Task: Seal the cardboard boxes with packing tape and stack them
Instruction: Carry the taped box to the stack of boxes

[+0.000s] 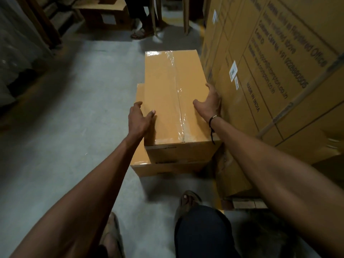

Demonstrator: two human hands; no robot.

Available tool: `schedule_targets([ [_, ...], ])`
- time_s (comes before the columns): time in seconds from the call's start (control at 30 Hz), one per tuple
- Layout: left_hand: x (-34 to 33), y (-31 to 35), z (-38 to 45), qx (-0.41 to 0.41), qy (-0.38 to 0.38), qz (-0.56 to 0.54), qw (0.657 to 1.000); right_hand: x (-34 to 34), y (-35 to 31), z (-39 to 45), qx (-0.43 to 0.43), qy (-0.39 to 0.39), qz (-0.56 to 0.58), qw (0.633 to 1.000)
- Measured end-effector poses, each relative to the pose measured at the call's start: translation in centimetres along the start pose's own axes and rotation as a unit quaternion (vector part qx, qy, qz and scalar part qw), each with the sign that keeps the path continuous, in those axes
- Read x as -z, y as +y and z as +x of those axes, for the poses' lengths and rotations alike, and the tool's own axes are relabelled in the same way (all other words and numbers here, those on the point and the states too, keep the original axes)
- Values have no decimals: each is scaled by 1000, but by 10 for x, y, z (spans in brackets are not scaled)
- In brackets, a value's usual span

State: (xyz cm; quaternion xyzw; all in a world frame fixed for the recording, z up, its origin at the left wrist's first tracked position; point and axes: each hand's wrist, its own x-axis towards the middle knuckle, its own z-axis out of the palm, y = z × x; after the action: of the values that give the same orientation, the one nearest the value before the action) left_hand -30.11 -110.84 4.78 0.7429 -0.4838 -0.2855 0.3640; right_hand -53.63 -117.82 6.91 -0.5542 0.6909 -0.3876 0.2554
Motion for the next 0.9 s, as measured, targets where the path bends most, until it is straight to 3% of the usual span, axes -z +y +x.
schedule_targets([
  [0.23,83,30,-69,-82,99,-31,991,21,-75,-78,68,-43,89,993],
  [0.43,202,48,-185,-95,209,-56,972,48,-164,-183,148,-130,147,969],
  [0.63,312,35,-320,-77,328,-109,935,48,-248,-318,223,-247,206,920],
  [0.9,435,-22,-495,-20,489,-90,867,16,-331,-520,285,-408,247,832],
])
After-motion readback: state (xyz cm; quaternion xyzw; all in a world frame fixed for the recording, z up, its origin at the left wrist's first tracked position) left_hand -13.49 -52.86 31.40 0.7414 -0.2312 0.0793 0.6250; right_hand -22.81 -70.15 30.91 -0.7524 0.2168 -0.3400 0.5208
